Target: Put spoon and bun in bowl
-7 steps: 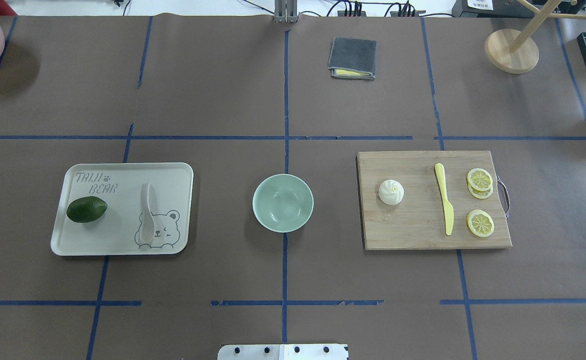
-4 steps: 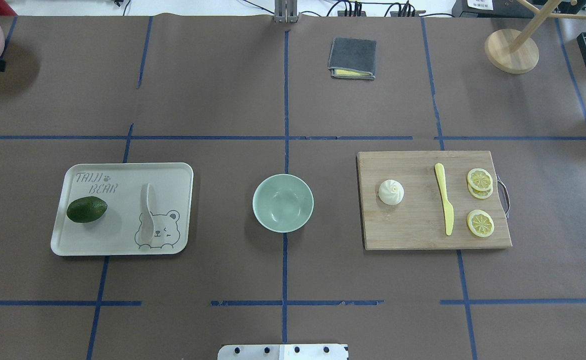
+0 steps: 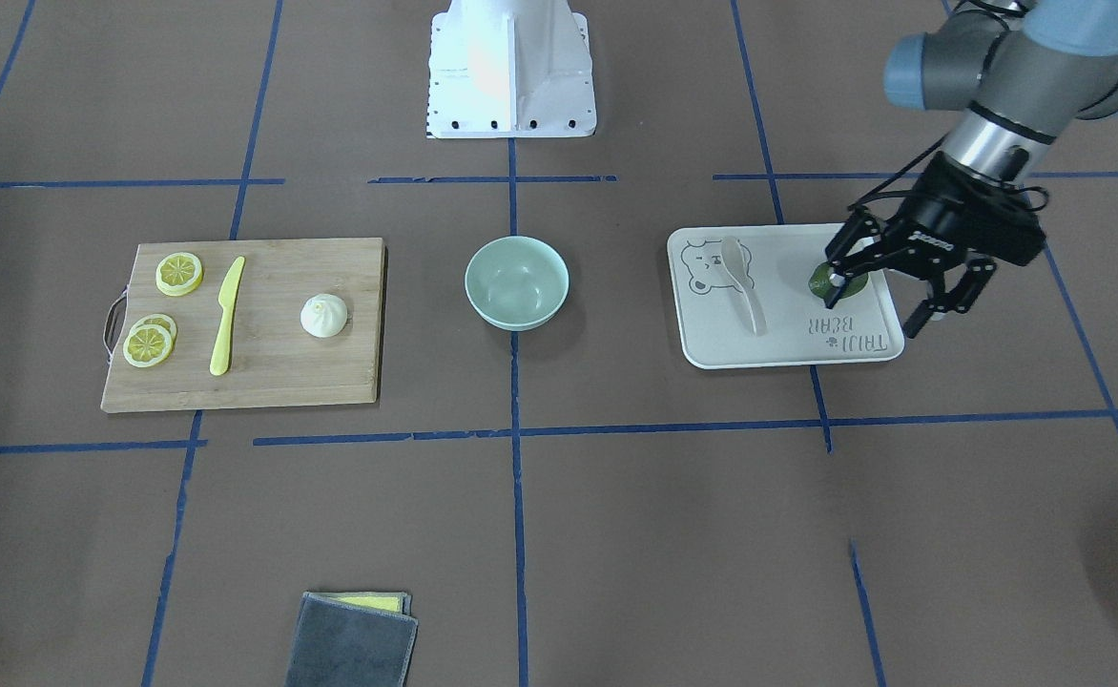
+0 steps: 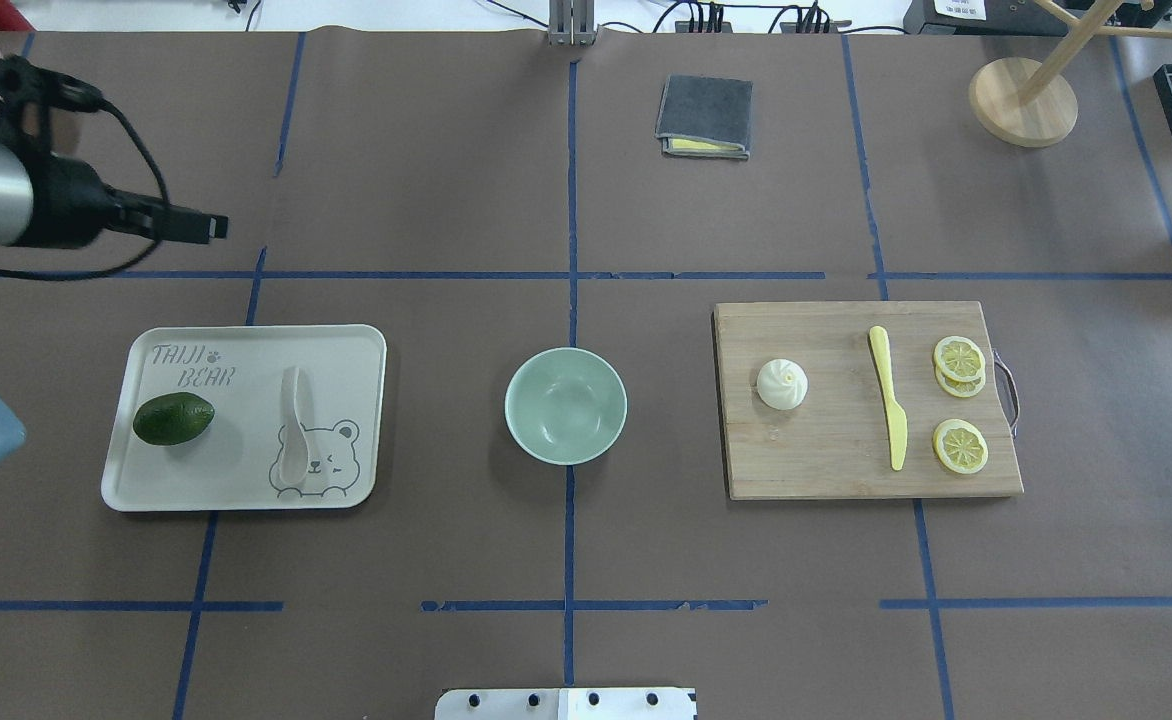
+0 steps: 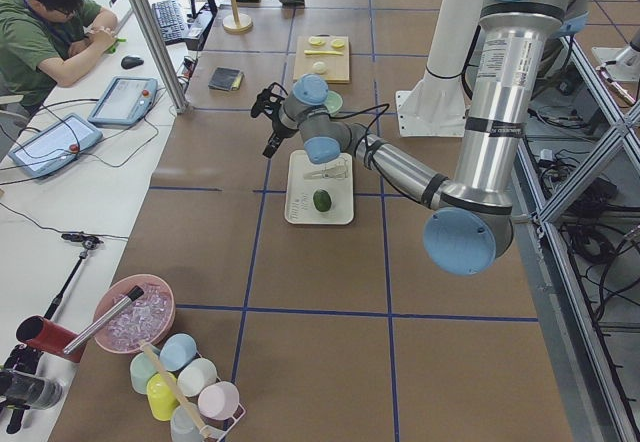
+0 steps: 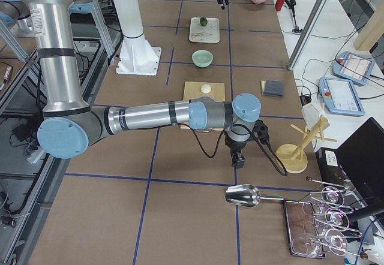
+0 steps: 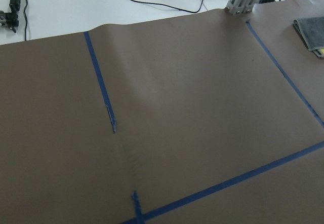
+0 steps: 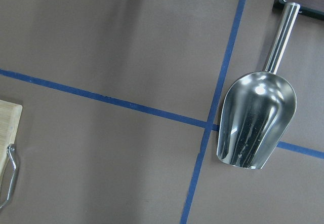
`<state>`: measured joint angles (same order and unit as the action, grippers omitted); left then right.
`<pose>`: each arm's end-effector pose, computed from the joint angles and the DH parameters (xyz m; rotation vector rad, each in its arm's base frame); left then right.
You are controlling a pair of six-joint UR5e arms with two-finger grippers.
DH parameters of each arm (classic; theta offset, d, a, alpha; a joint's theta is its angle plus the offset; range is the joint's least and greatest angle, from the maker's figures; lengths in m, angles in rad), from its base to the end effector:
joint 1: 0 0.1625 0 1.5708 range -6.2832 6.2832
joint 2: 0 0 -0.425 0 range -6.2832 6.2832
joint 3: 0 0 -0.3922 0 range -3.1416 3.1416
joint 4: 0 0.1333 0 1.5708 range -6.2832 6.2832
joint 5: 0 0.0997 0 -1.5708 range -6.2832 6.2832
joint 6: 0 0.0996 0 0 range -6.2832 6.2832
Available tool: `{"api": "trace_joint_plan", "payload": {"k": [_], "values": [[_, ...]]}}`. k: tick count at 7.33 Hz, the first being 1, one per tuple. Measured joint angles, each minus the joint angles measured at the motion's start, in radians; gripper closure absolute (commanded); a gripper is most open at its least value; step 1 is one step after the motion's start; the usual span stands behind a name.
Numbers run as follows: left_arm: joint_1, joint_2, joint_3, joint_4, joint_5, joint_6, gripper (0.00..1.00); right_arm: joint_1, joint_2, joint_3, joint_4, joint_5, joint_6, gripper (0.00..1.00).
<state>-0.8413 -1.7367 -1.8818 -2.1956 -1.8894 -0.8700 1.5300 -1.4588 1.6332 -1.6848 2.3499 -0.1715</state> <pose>0.2892 -0.4766 0.3555 0.5554 0.9809 0.0502 0.0413 -0.5397 0.5815 0.1083 -0.7752 -0.2249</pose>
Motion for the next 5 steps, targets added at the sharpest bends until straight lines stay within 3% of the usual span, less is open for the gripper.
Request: {"api": "trace_joint_plan", "payload": {"k": [1, 2, 3, 5], "values": [[0.065, -0.010, -0.007, 0.068, 0.032, -0.096, 0.04, 0.000, 0.001, 0.000, 0.002, 0.000, 0.000, 0.00], [0.124, -0.017, -0.007, 0.126, 0.074, -0.199, 0.19, 0.000, 0.001, 0.000, 0.005, 0.000, 0.000, 0.00], [0.187, -0.021, 0.004, 0.160, 0.137, -0.323, 0.27, 0.000, 0.000, 0.000, 0.009, 0.000, 0.000, 0.00], [0.272, -0.023, 0.042, 0.179, 0.234, -0.506, 0.27, 0.001, -0.004, -0.002, 0.022, 0.000, 0.000, 0.00]]}}
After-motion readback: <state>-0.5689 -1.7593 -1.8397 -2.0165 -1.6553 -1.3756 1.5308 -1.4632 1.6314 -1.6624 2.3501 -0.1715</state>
